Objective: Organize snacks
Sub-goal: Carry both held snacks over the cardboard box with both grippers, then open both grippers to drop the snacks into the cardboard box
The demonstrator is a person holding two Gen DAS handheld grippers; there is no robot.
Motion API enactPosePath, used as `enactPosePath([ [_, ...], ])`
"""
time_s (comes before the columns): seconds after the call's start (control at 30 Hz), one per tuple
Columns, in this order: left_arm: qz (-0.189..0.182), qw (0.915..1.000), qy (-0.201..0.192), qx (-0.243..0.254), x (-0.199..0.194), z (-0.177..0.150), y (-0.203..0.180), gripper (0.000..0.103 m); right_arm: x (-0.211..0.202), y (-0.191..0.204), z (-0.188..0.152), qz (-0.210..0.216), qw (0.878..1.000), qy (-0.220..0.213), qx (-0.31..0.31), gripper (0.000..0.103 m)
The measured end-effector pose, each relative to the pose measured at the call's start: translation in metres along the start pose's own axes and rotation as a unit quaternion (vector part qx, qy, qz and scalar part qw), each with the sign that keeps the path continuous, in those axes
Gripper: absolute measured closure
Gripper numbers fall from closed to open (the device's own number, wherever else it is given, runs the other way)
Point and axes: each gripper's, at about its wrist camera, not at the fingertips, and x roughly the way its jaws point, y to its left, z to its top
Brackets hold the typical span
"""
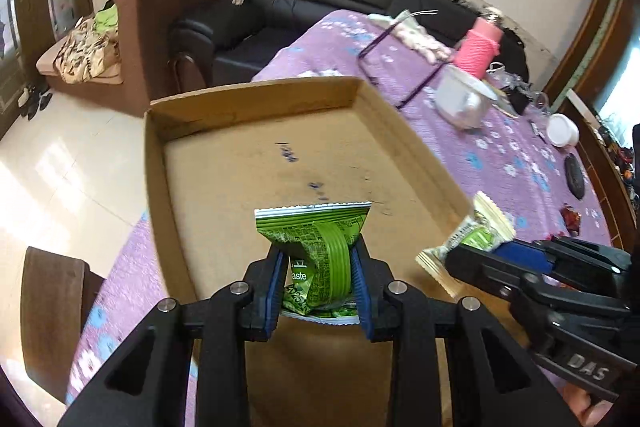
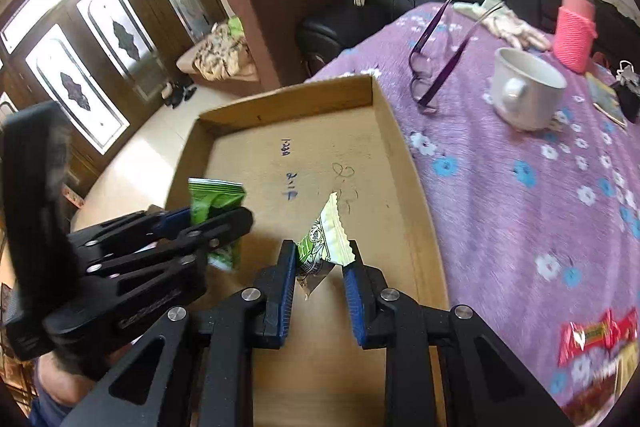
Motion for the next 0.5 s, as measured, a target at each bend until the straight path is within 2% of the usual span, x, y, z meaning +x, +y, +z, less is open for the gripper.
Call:
enactPosePath([
  [0.13, 0.006, 1.0000, 0.007, -0.001, 0.005, 0.013, 0.009, 0.073, 0.023, -0.005, 0.030, 0.005, 1.000, 0.023, 0.015, 0.077],
  [0.27, 0.019, 0.9993, 0.032, 0.006, 0.020, 0.030, 0.016, 0.073, 0.046, -0.007, 0.059, 0.004, 0.999, 0.041, 0.022, 0.077],
  [0.43, 0.031, 0.9981, 0.054, 0.002, 0.038, 0.039, 0.024, 0.073, 0.067, 0.000, 0.069, -0.025, 0.998, 0.052, 0.009, 0.077],
  [0.5, 0.034, 0.9982, 0.050, 0.003, 0.039, 0.038, 0.027, 0.073, 0.072, 0.000, 0.069, -0.033, 0.998, 0.058, 0.006, 0.077],
])
